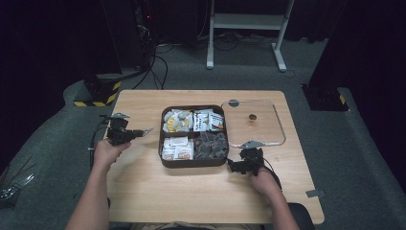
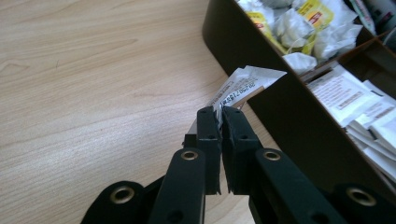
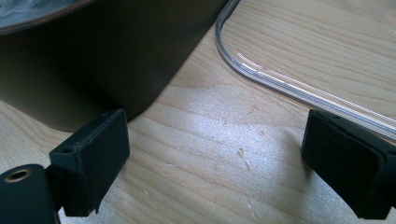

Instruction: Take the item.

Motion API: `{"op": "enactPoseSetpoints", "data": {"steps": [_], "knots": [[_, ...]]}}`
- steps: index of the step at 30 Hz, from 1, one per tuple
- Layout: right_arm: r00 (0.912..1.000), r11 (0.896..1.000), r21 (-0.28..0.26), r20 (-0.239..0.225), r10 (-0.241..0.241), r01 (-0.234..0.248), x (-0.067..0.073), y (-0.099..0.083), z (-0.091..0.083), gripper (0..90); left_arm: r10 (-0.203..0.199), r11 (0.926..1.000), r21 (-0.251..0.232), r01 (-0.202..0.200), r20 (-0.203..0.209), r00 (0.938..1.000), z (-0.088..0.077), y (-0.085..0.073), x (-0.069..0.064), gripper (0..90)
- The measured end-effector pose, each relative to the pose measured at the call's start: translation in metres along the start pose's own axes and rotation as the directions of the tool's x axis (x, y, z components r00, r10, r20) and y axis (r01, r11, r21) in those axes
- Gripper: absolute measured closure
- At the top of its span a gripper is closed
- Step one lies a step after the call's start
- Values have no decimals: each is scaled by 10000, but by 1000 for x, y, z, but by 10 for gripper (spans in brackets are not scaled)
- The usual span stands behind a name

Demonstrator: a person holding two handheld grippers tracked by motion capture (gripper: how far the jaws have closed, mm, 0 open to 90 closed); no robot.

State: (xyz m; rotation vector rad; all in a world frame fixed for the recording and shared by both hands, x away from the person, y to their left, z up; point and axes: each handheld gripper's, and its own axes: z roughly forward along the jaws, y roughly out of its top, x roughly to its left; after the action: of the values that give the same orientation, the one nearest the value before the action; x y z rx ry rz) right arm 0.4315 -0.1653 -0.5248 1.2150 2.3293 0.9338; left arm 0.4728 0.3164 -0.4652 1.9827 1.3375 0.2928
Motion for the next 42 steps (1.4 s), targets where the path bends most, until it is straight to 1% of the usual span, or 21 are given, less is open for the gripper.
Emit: {"op": "enactPoseSetpoints", "data": {"steps": [6,9,13,16,18,21,24,25,27,30,32,35,37,39,40,42], "knots": [[10000,10000,1,-1,1,-1,0,0,0,77,61,9992,403,-57,-84,9999,12,-2,1,860],[10000,10000,1,0,1,-1,0,0,0,77,28,9980,624,-20,-113,9999,19,-3,1,859],[10000,10000,1,0,3,-3,0,0,0,77,106,9965,836,-86,-239,9997,25,-5,1,858],[10000,10000,0,3,0,0,0,0,0,77,37,9968,800,-19,-218,9998,26,-7,2,857],[10000,10000,1,4,0,0,0,0,0,77,53,9971,766,-34,-254,9997,27,-8,2,856],[10000,10000,1,5,1,-1,0,0,0,77,103,9965,834,-86,-202,9997,29,-8,1,850],[10000,10000,1,4,1,-1,0,0,0,77,152,9958,910,-137,-165,9997,31,-8,0,825],[10000,10000,0,5,-1,1,0,0,0,77,76,9955,949,-67,-93,9999,32,-8,0,814],[10000,10000,1,3,1,-1,0,0,0,77,21,9952,983,-13,-74,10000,32,-8,0,792],[10000,10000,1,3,3,-3,0,0,0,77,-113,9953,958,106,61,9999,32,-8,1,746],[10000,10000,1,3,1,-1,0,0,0,77,-119,9959,902,109,105,9999,31,-8,0,715],[10000,10000,0,2,2,-2,0,0,0,77,-18,9973,740,10,111,9999,29,-7,0,687],[10000,10000,2,0,2,-2,0,0,0,77,36,9980,626,-39,52,10000,26,-7,0,667],[10000,10000,1,1,2,-2,0,0,0,77,20,9988,492,-20,-7,10000,23,-7,1,623],[10000,10000,0,1,2,-2,0,0,0,77,112,9990,443,-107,-110,9999,22,-7,2,601],[10000,10000,0,1,0,0,0,0,0,77,127,9995,281,-117,-337,9994,20,-8,1,558]]}}
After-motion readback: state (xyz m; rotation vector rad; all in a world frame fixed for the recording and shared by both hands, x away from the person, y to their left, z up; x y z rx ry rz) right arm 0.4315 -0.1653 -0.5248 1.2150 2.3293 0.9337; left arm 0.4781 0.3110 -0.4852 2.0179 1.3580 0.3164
